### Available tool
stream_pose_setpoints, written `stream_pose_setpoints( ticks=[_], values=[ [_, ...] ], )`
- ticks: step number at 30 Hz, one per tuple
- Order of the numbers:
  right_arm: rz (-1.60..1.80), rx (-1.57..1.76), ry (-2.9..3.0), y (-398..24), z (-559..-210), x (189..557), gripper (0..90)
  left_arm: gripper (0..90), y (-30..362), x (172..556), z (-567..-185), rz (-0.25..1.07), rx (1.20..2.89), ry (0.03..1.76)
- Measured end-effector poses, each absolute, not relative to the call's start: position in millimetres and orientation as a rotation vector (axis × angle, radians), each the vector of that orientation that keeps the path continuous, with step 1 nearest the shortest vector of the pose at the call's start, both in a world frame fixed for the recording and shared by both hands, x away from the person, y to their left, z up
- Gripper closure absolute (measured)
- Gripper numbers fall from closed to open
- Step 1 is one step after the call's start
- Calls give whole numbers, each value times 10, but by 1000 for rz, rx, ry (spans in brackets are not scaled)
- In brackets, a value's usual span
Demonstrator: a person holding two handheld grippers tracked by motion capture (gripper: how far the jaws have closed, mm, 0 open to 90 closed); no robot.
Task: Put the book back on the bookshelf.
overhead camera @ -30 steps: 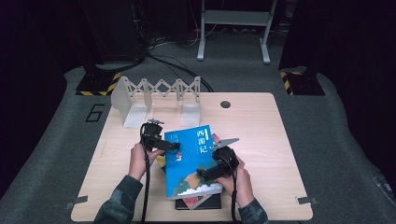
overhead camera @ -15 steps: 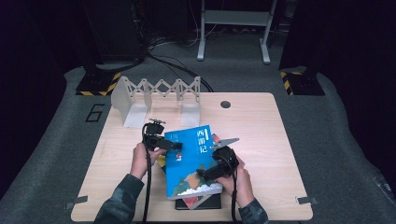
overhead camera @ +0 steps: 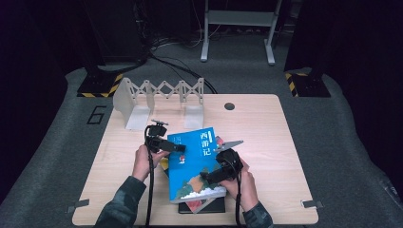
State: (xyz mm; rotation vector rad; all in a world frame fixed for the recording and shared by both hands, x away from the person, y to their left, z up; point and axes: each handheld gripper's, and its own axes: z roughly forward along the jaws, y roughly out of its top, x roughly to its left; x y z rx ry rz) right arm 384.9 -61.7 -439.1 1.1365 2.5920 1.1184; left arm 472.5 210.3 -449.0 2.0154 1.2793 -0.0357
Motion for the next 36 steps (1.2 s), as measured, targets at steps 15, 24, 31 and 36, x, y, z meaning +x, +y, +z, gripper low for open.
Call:
stream_pose_setpoints(
  ticks=[15,24,31,36],
  values=[
    [1094,1150,2596,-606,-4381,3846,0,0,2110,4745,-4508,-70,1997,1296],
    [1098,1142,2601,-607,-4383,3849,0,0,2112,4797,-4625,-209,1929,1277],
    [1102,1138,2604,-611,-4389,3853,0,5,2086,4765,-4570,-176,1958,1280],
    [1099,1136,2608,-613,-4390,3858,0,17,2068,4728,-4513,-114,2001,1269]
  ],
)
